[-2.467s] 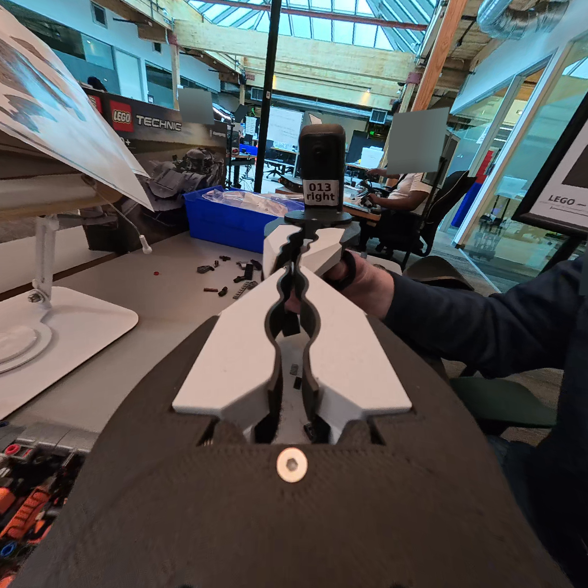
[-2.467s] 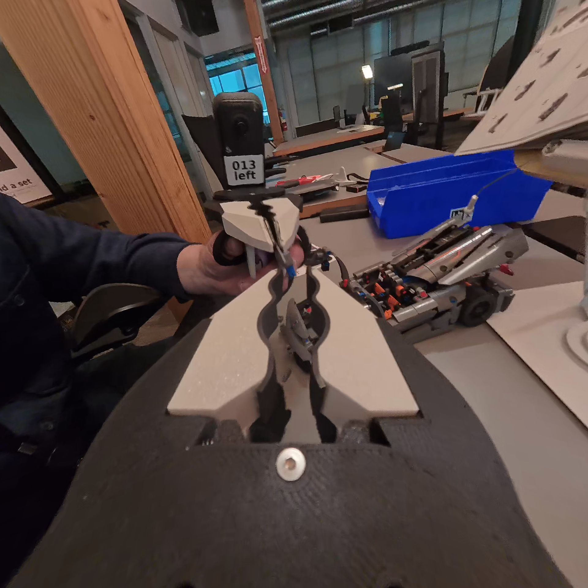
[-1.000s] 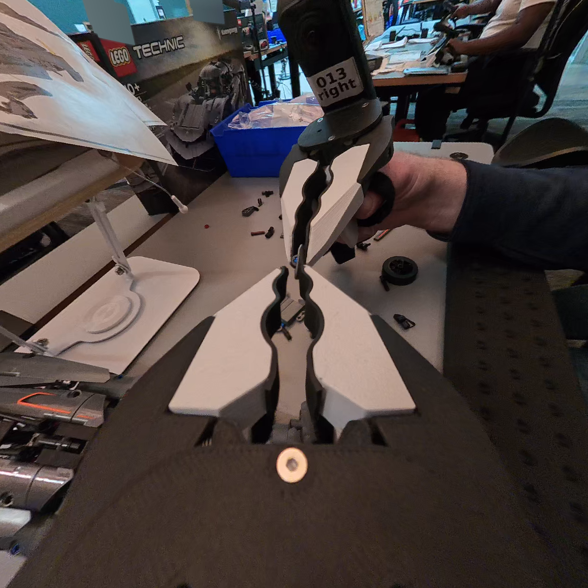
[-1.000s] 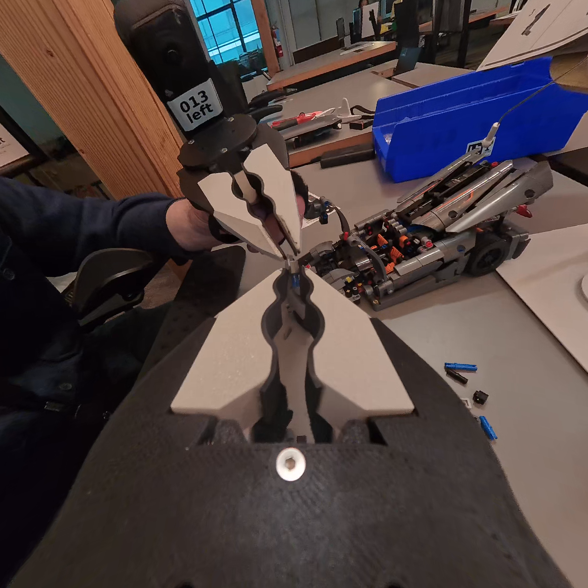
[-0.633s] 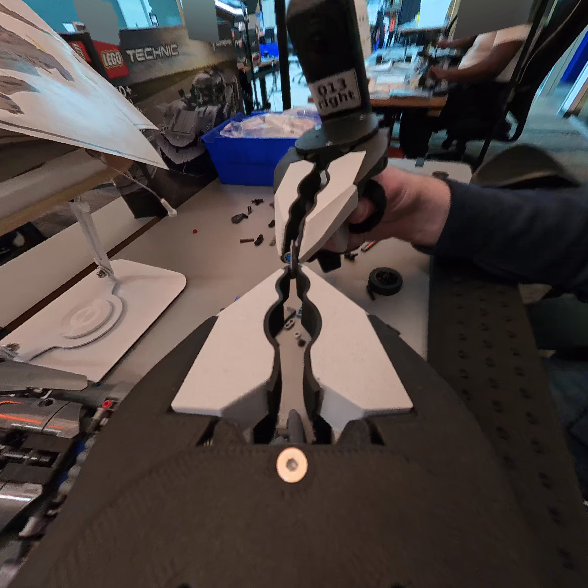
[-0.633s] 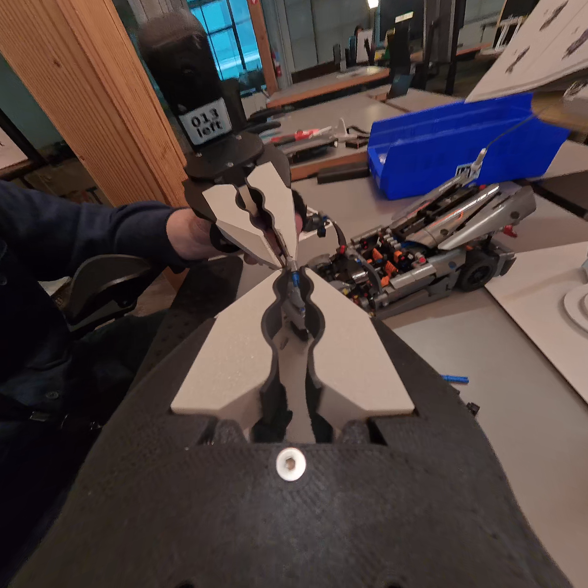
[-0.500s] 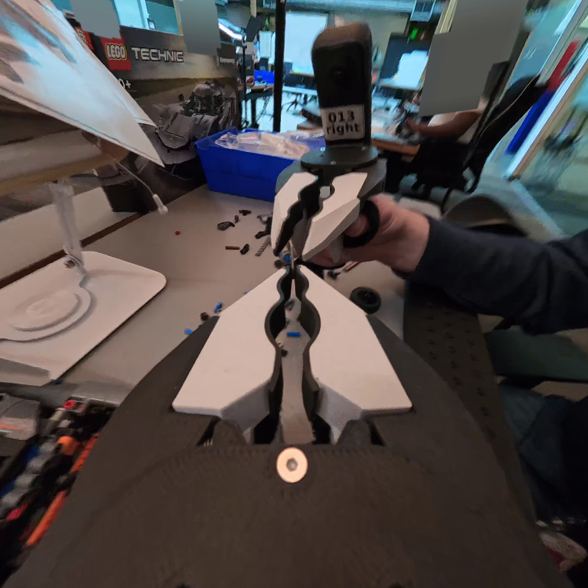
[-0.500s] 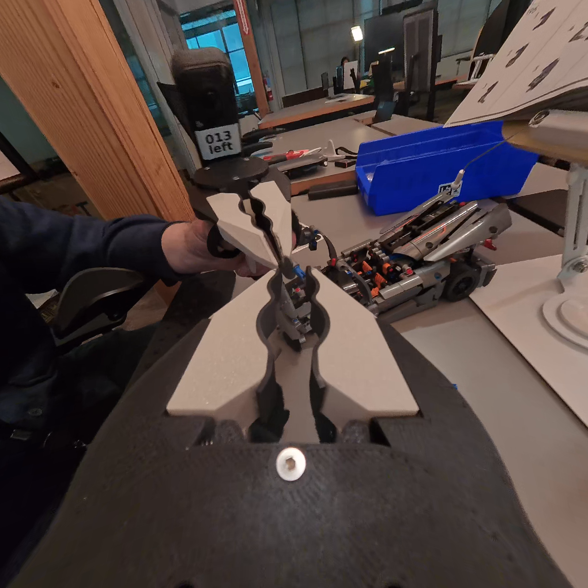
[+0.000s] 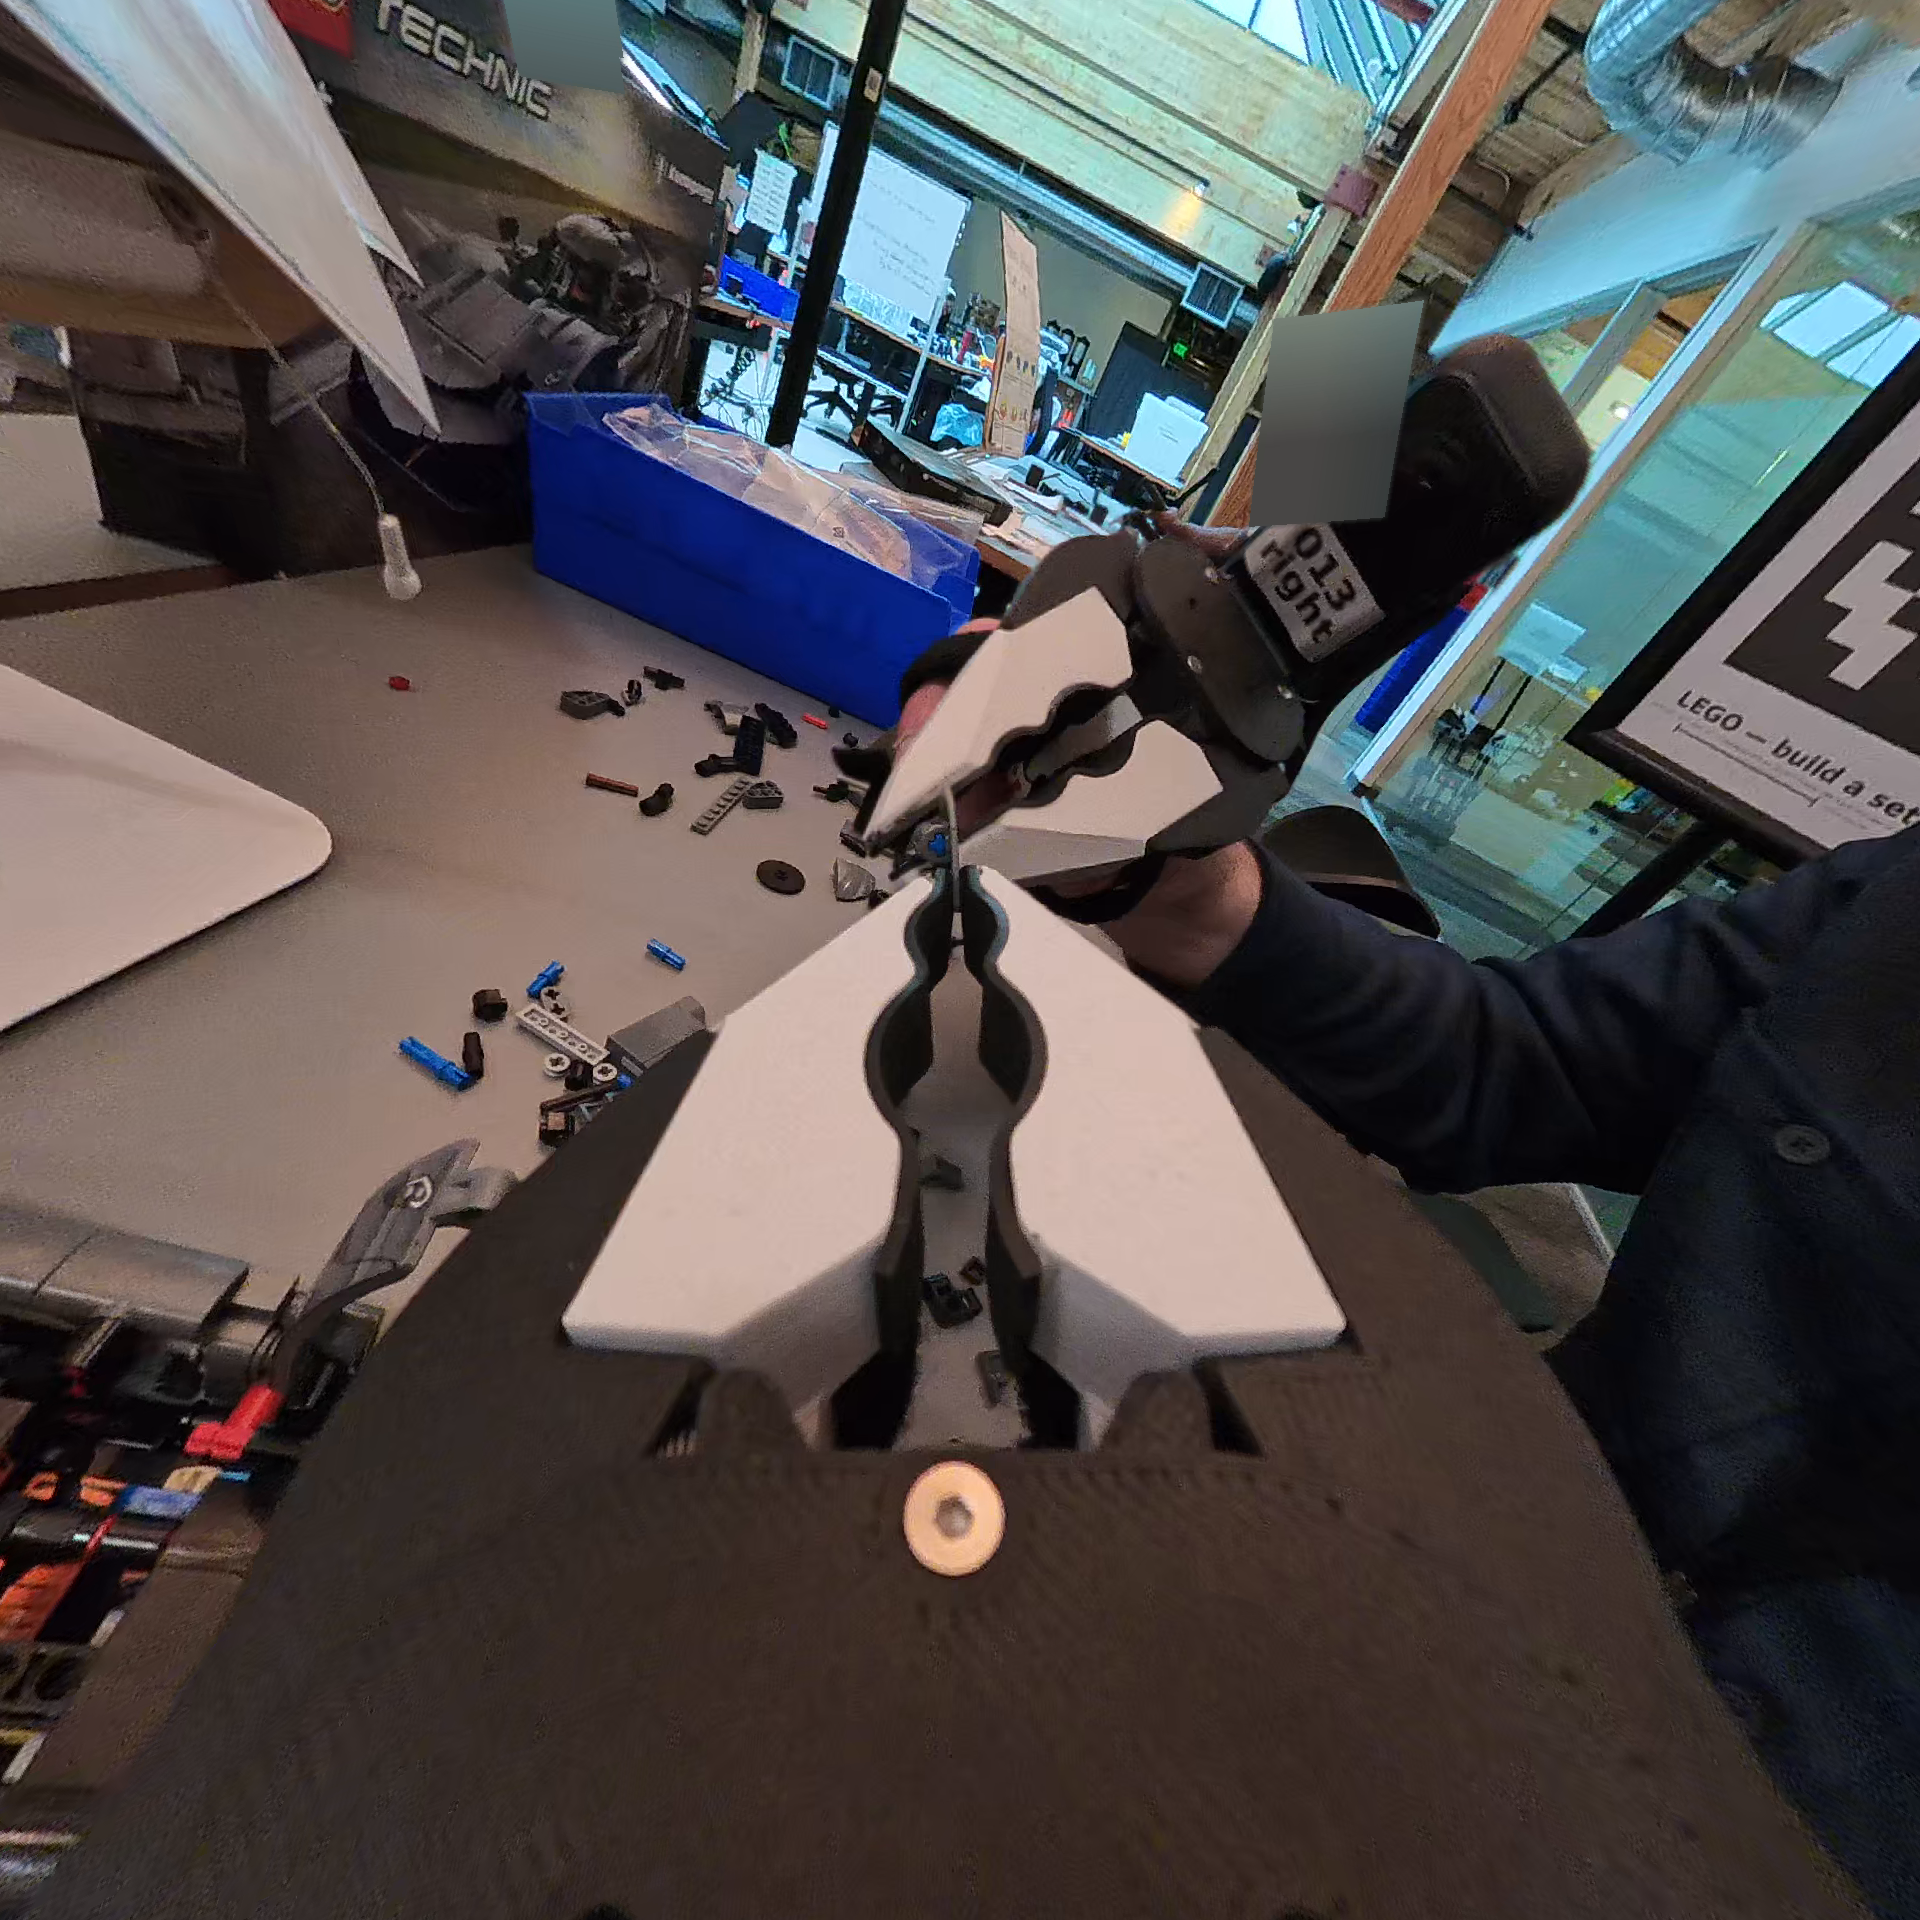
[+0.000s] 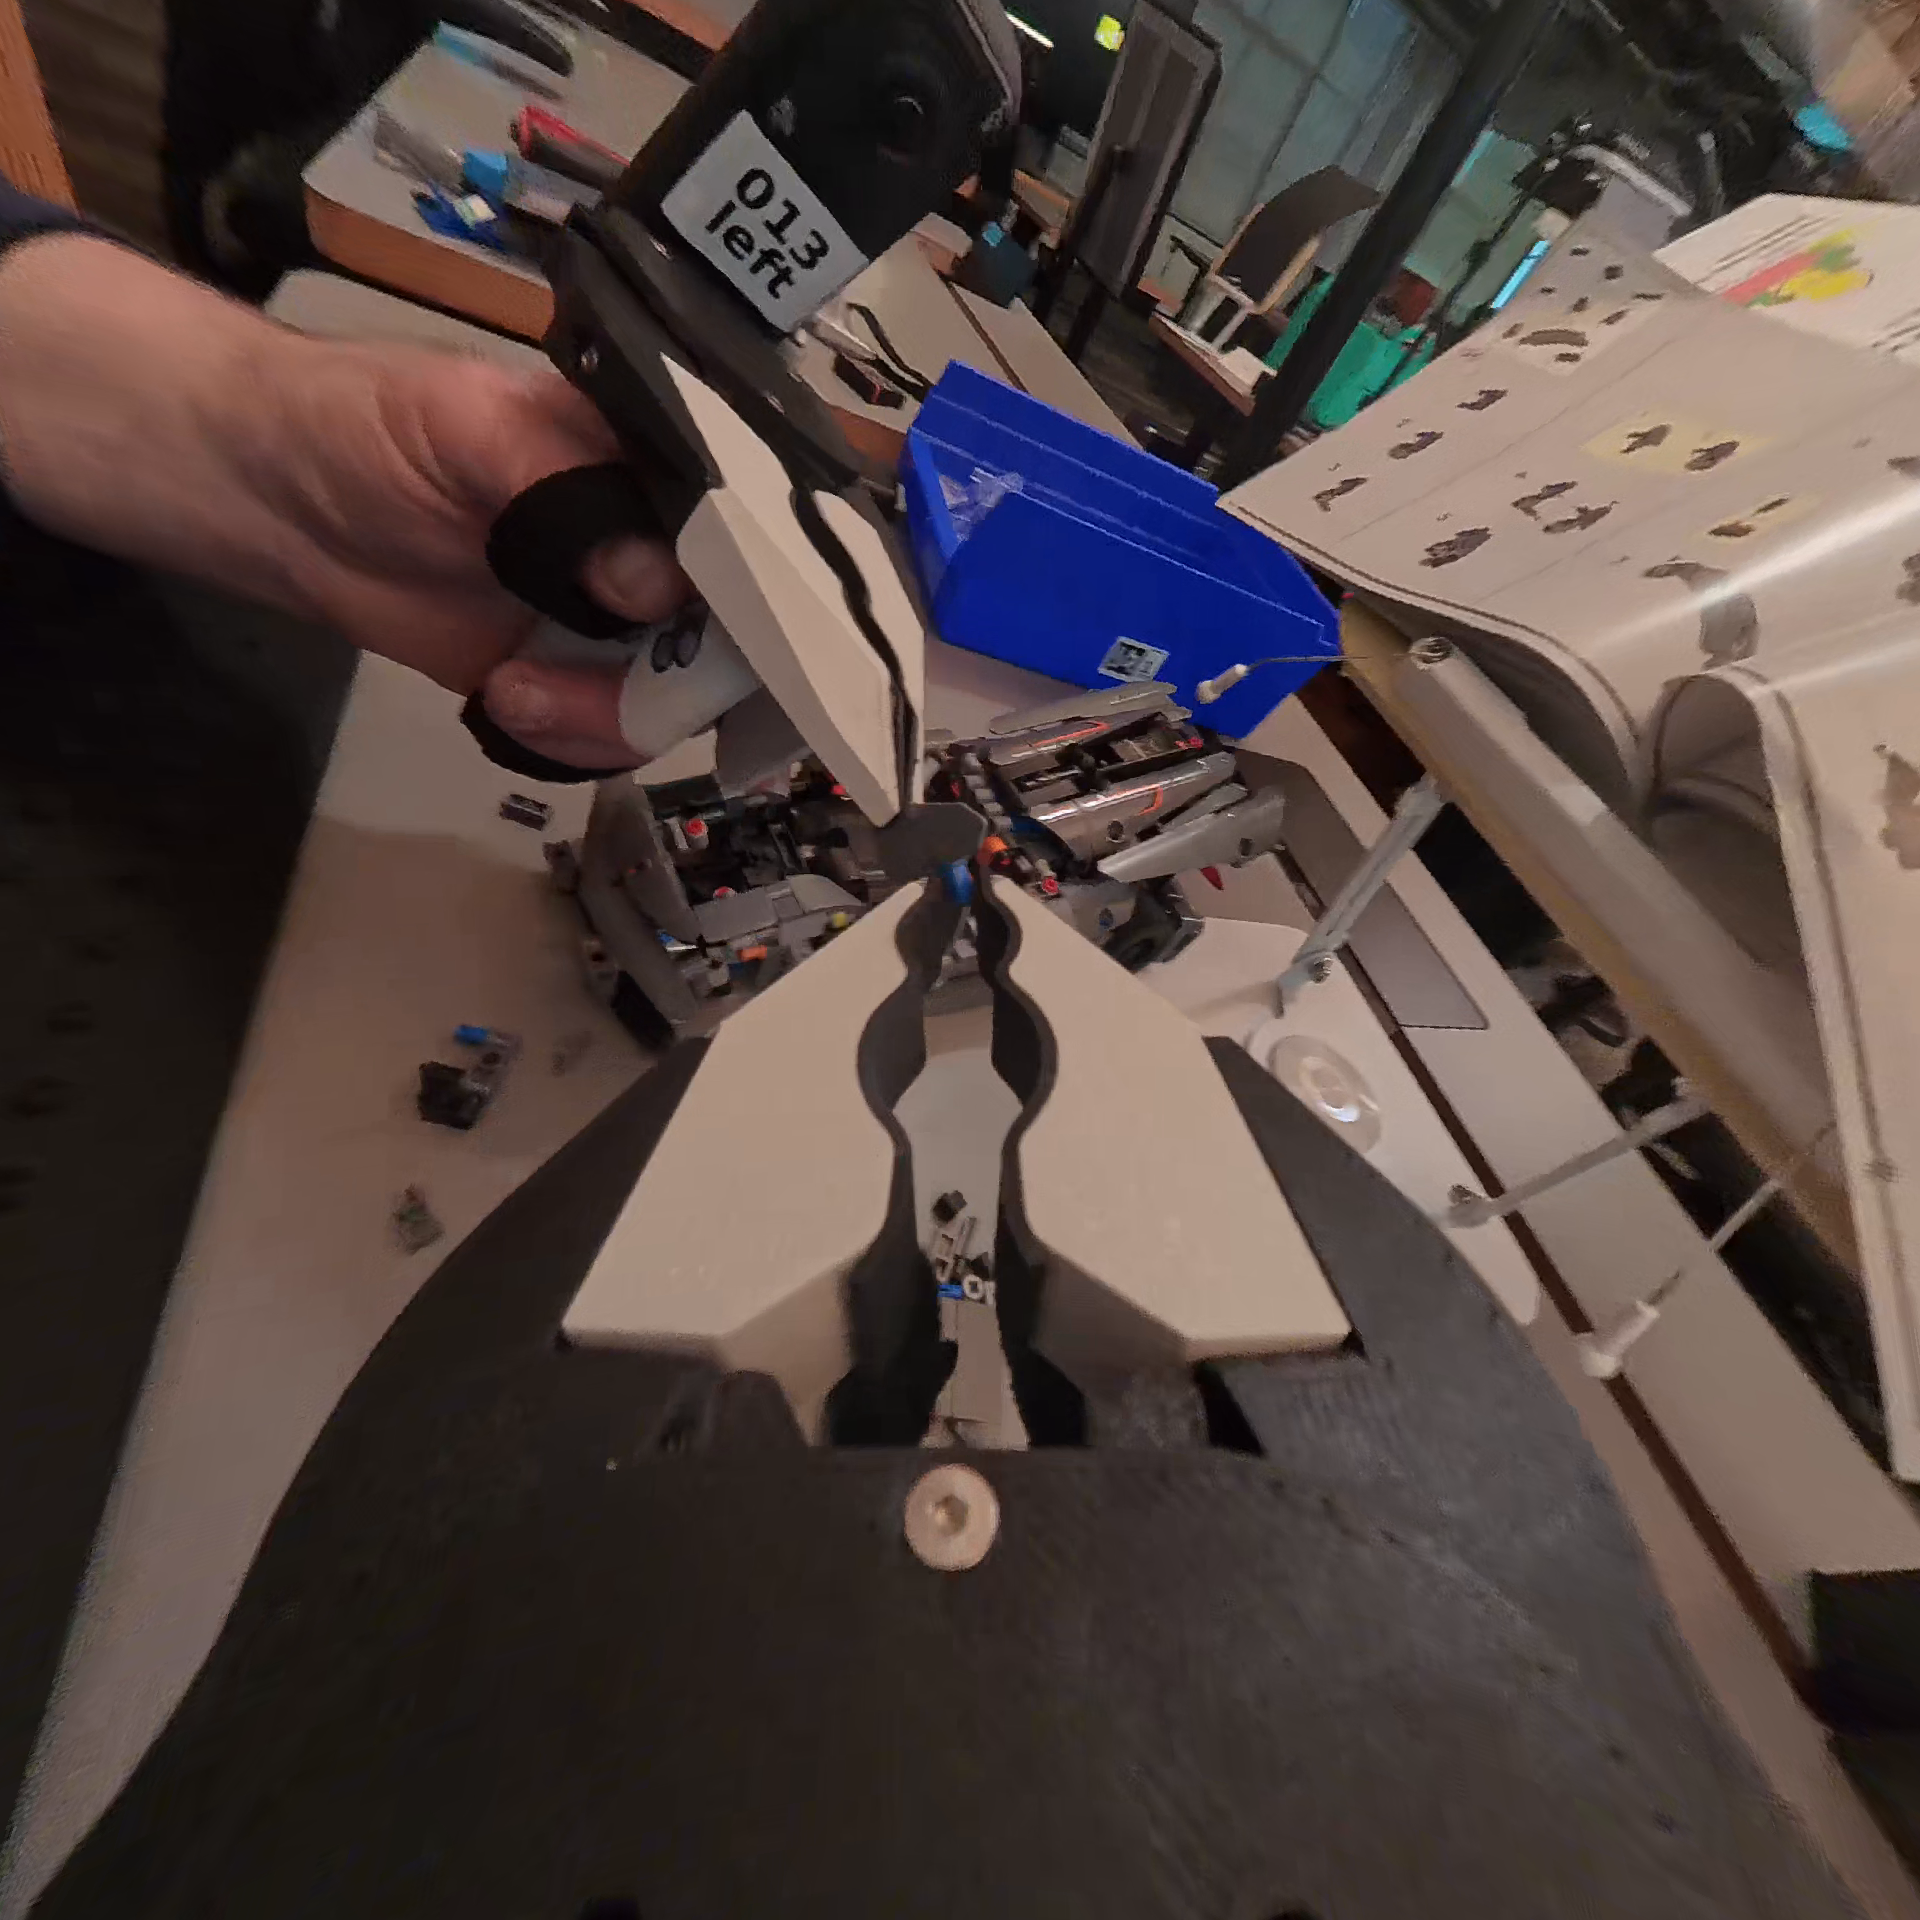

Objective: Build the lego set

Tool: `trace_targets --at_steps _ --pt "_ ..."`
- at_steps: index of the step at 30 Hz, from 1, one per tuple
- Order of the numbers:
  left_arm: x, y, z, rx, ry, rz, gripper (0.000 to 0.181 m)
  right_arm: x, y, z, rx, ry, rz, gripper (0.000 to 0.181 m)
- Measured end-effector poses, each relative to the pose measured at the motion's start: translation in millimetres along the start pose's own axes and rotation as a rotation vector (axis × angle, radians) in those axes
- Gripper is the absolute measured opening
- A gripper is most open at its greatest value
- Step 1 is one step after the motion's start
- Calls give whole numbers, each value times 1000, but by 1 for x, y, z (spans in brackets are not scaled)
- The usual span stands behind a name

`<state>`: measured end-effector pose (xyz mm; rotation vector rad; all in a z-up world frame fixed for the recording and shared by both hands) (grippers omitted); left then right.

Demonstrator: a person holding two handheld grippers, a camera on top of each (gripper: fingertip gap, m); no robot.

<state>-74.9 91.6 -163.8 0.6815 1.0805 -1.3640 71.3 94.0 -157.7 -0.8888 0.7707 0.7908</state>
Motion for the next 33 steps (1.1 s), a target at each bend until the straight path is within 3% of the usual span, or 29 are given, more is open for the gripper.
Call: trace_targets --at_steps 4,7,11,15,23,33 --pt "2 1 -2 -20 2 -9 0 3 1 -1 -8 -15 -51 2" --pt "0 -1 -2 -124 92 -23 7 6 2 2 -69 62 -54 1" --pt "-3 -5 8 -383 431 -155 13 12 -1 10 -204 220 -17 1" --pt "1 10 25 -484 678 -257 29 17 0 7 -301 242 -48 1" --pt "12 19 31 -394 716 -331 17 20 5 -5 -387 194 -86 1" --pt "18 24 29 -433 749 -381 14 21 4 -4 -390 196 -107 2"
Point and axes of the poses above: each gripper's, where its closed fingertips meet, y out along the fingers, x out of its underside, z = x × y across the jaws, the point moved 8 cm from there along -y, back along the fingers, and after that the axes turned 8 degrees about -z, right-handed, at the moved point
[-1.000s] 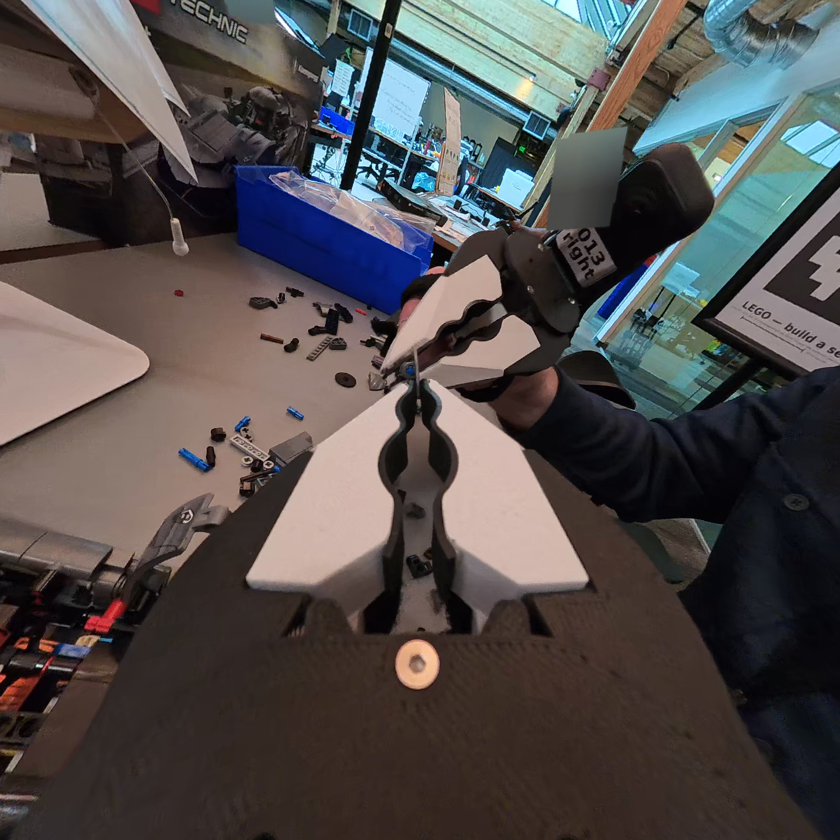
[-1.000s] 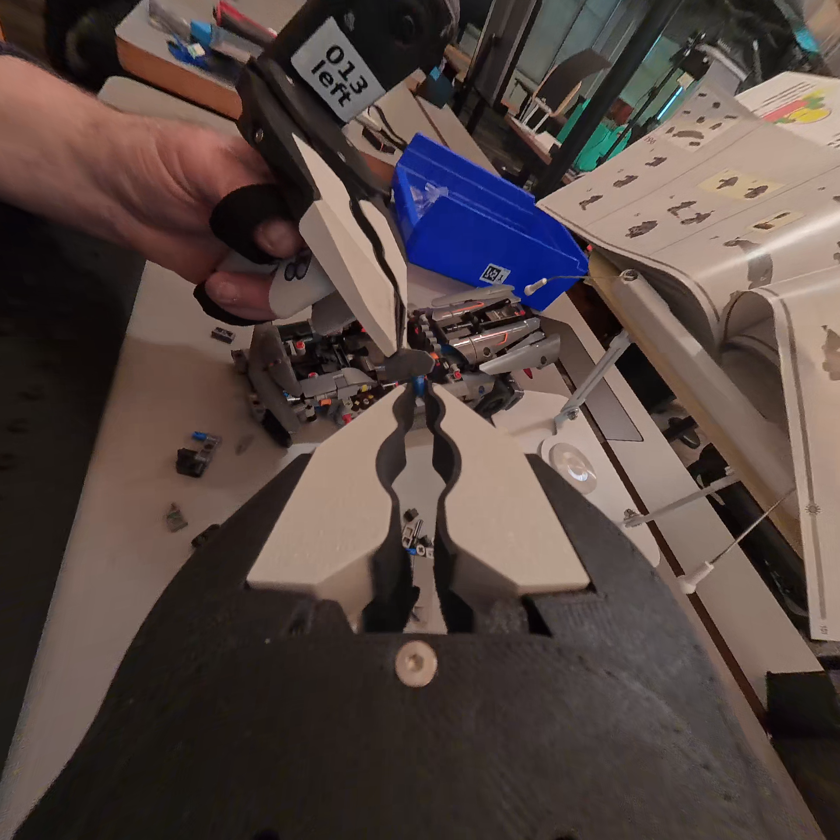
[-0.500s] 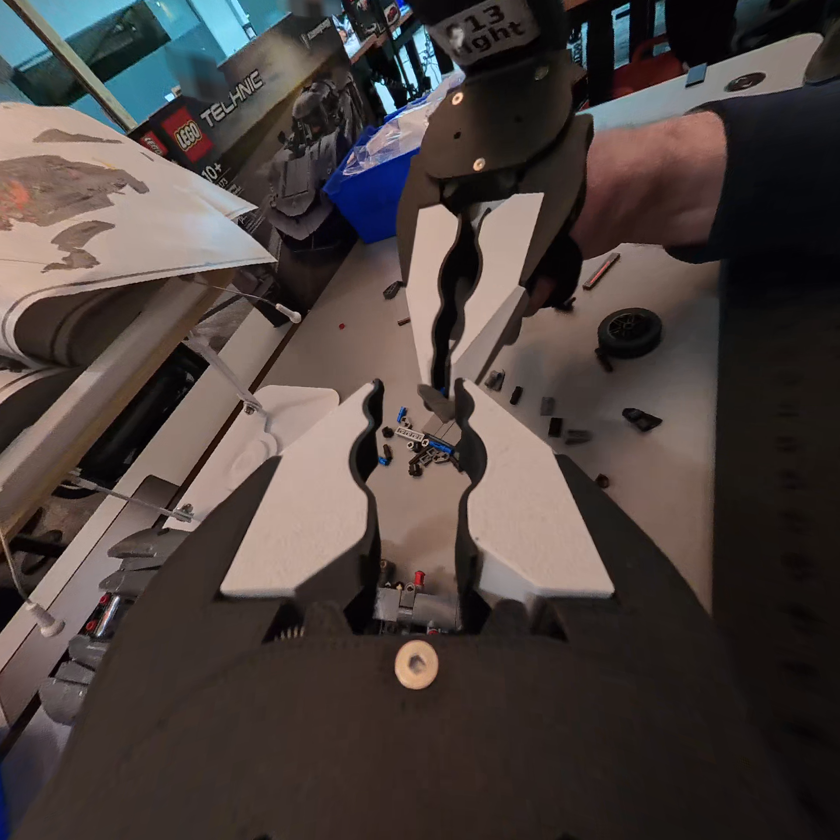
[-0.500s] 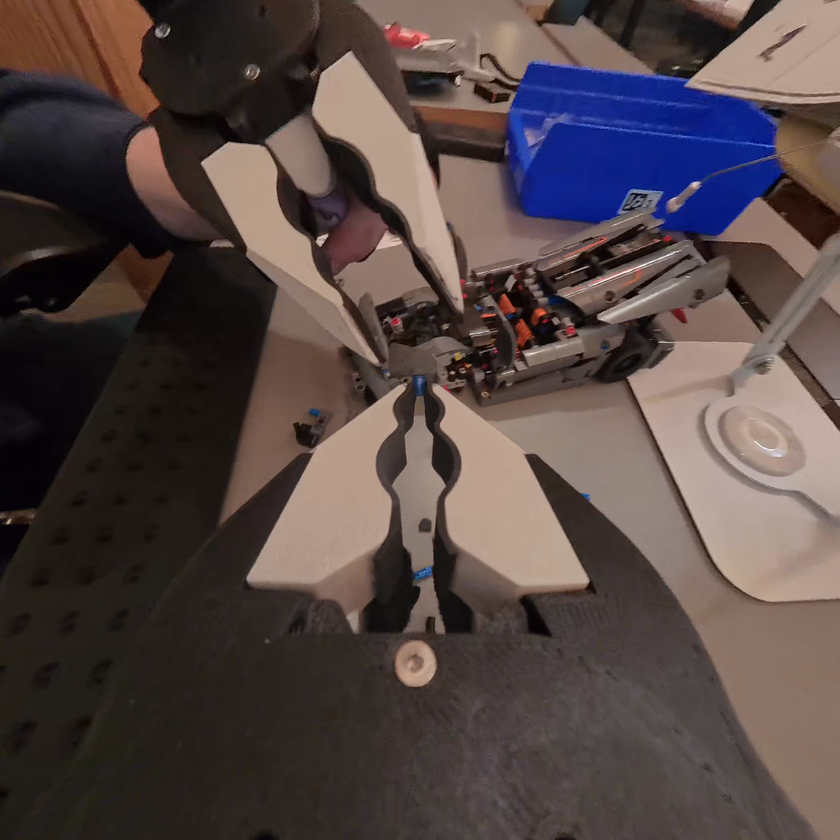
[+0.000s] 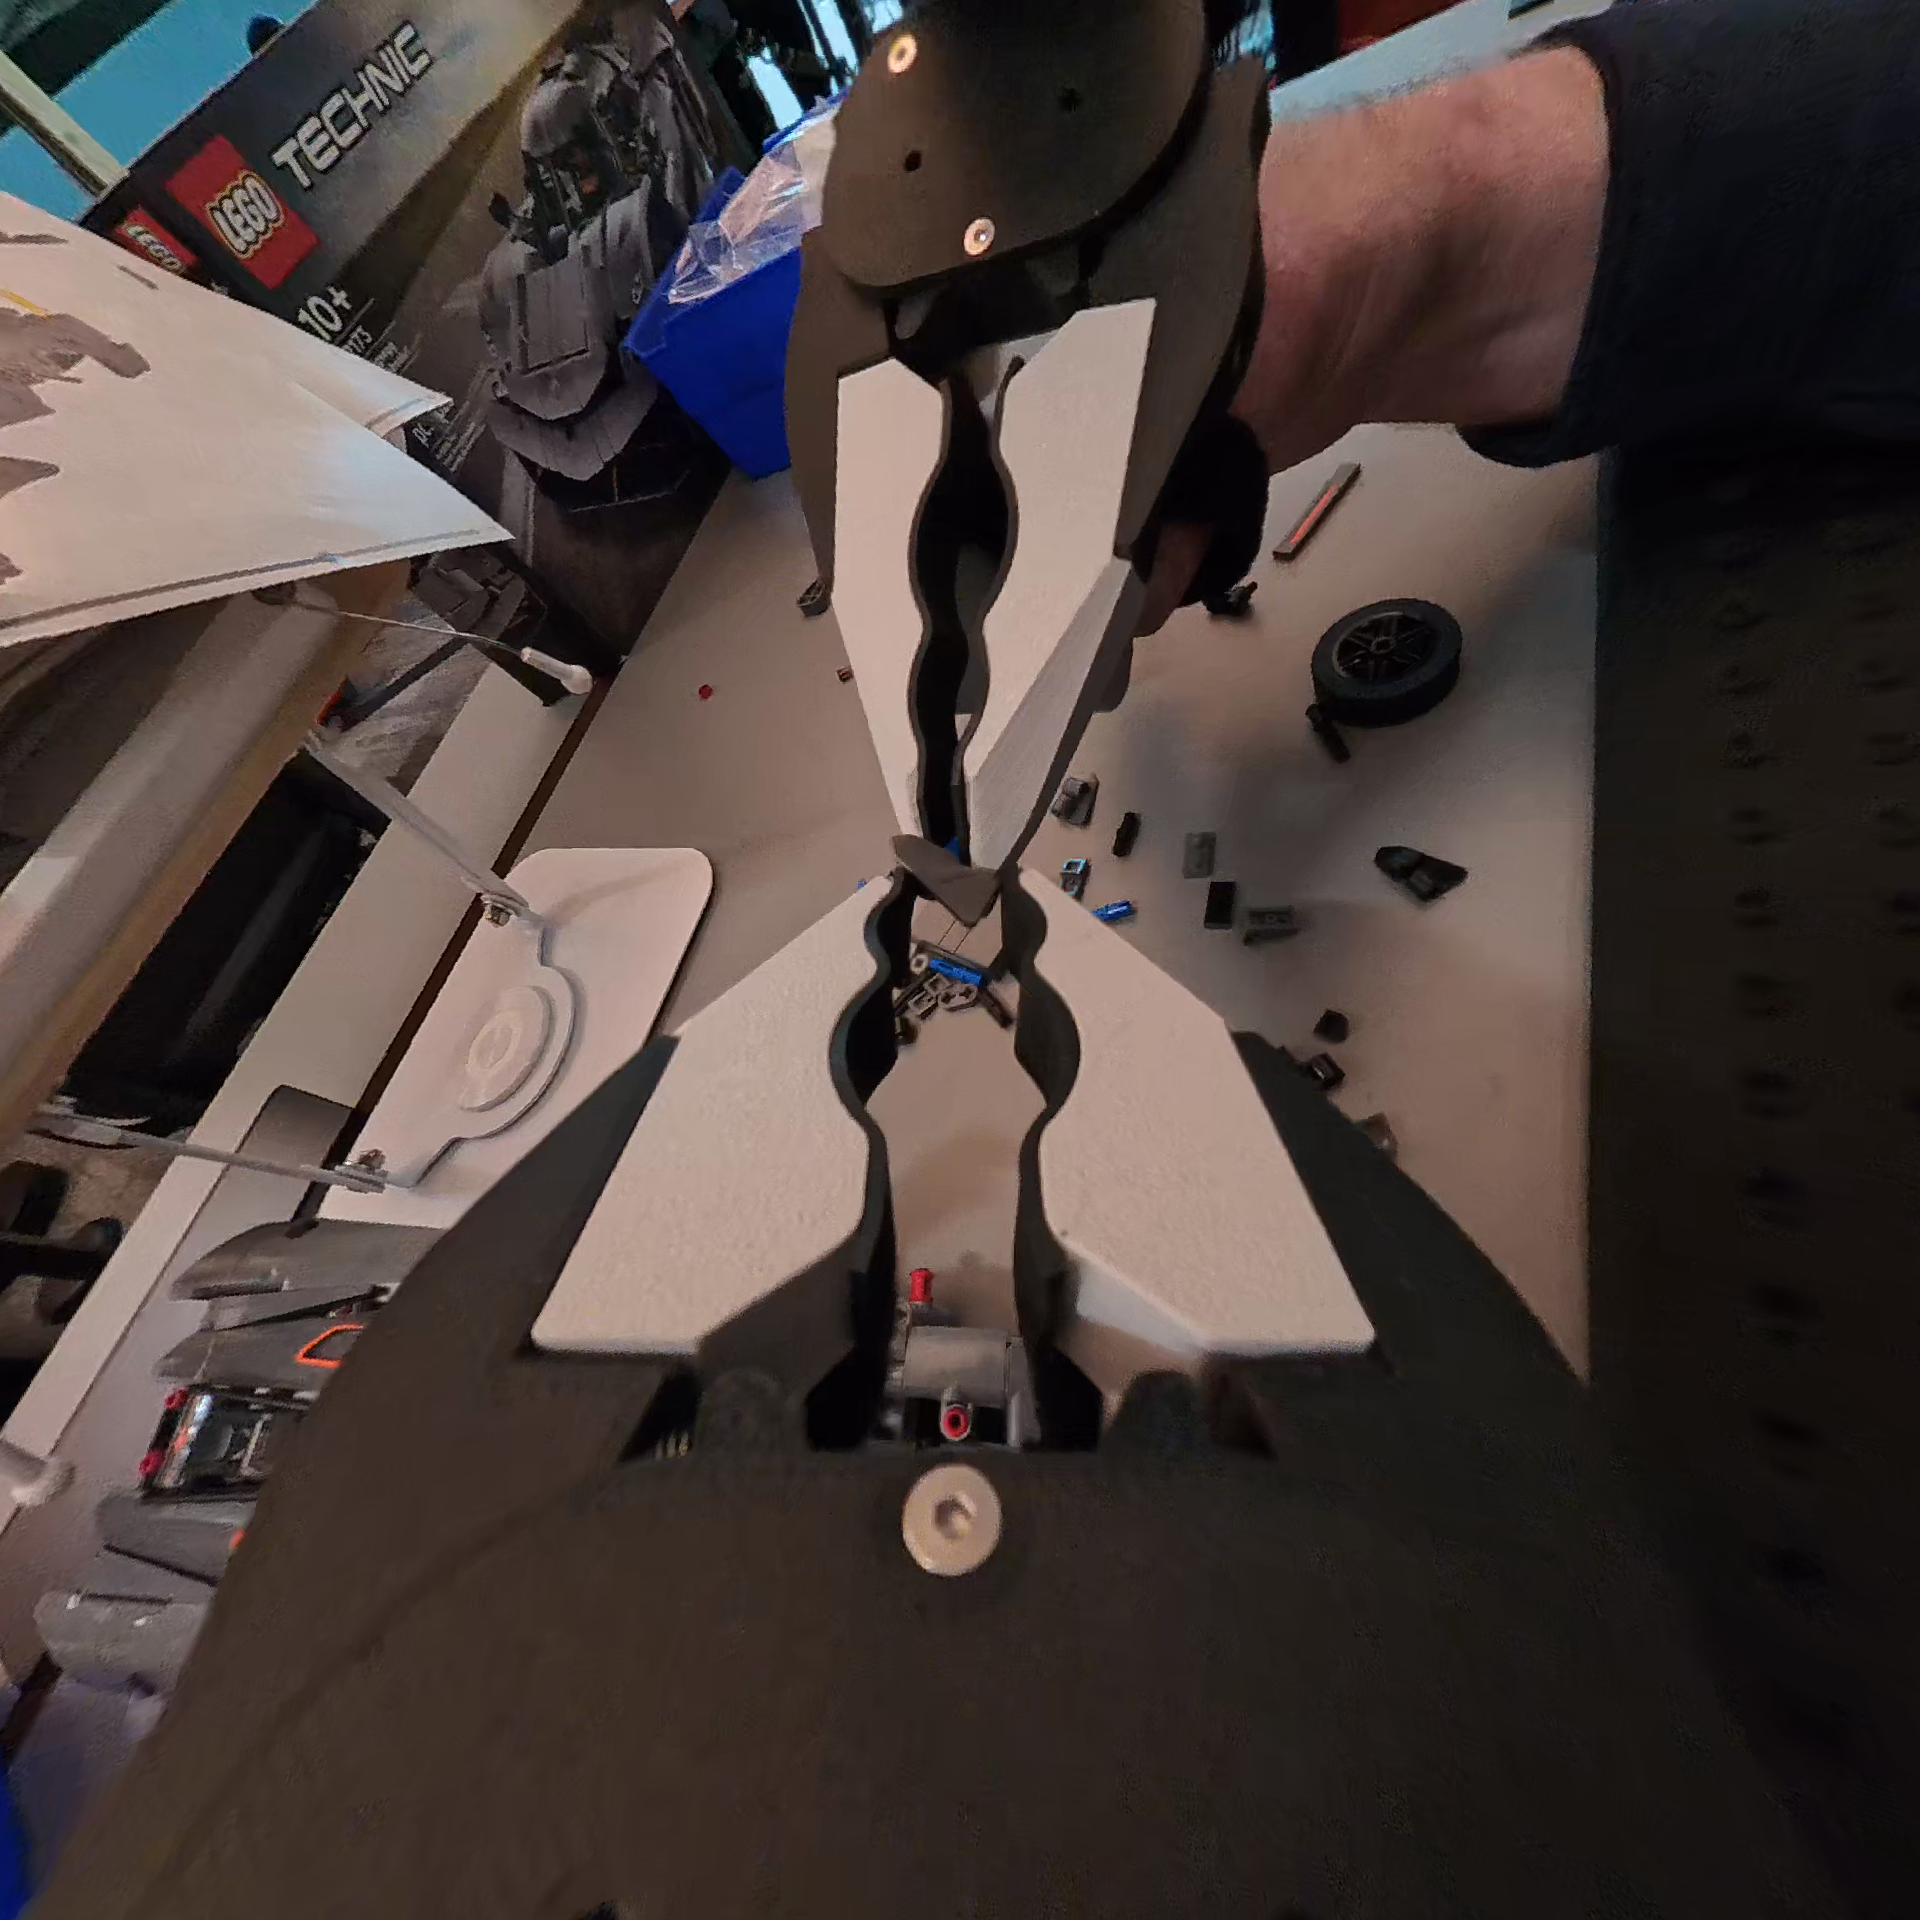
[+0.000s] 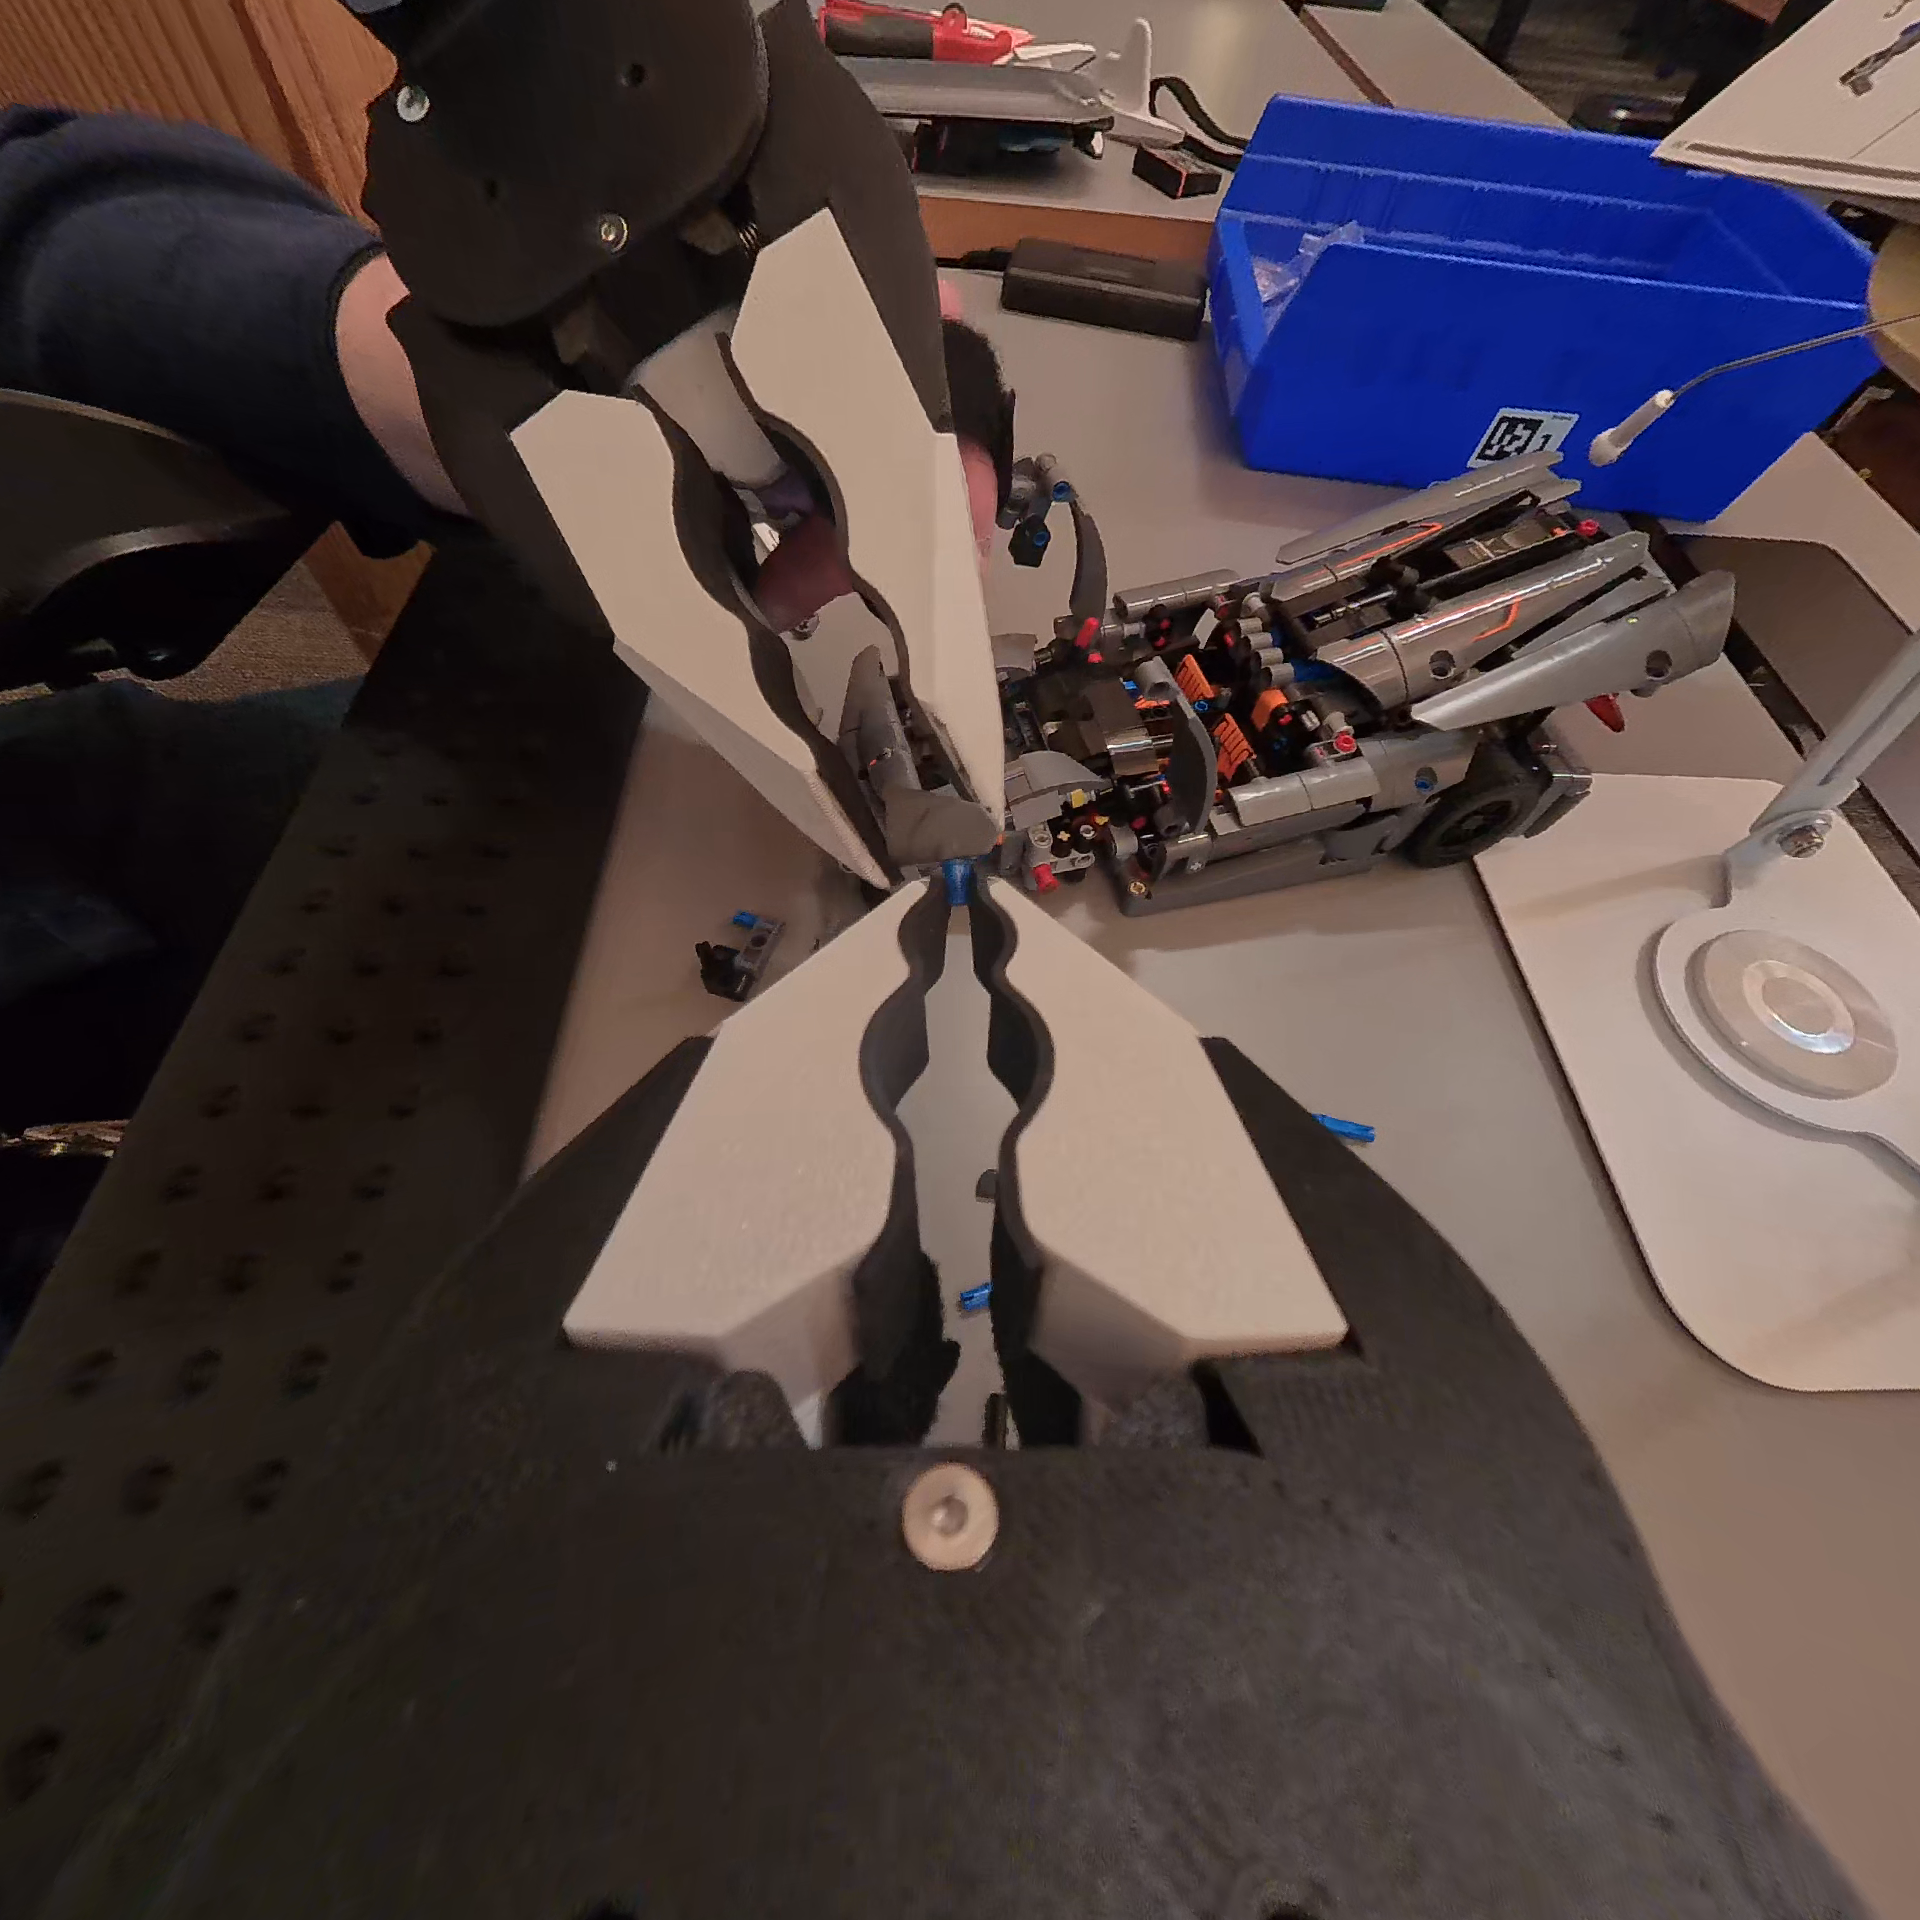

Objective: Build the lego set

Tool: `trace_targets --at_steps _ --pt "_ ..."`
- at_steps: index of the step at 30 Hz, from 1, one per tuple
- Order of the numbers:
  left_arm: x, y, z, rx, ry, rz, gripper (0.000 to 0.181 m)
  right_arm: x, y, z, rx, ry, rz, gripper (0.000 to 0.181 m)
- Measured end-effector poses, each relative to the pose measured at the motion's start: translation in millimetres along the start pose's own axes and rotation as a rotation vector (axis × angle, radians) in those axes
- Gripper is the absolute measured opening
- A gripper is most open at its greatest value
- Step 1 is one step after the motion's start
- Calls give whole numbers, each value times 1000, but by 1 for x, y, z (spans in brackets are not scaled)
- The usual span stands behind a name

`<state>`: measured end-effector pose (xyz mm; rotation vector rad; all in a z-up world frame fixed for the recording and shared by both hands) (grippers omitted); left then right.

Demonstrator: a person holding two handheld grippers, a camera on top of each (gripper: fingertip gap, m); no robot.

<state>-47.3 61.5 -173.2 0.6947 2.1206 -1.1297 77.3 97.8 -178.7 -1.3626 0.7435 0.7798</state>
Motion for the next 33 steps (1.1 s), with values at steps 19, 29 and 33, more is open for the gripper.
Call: trace_targets --at_steps 19,29,33 --pt "2 -1 -10 46 -185 103 14 -4 -3 2 57 6 56 2" --pt "2 -3 -13 19 -190 114 21 -5 -9 6 86 16 78 1" --pt "2 -5 -15 29 -214 133 22 -5 -8 5 94 3 66 1"
Point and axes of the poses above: each gripper's, where its closed fingertips meet, y out along the fingers, x out of its underside, z = x × y across the jaws, the point moved 8 cm from there along -y, back along the fingers, and after that the axes turned 8 degrees about -z, right-handed, at the moved point
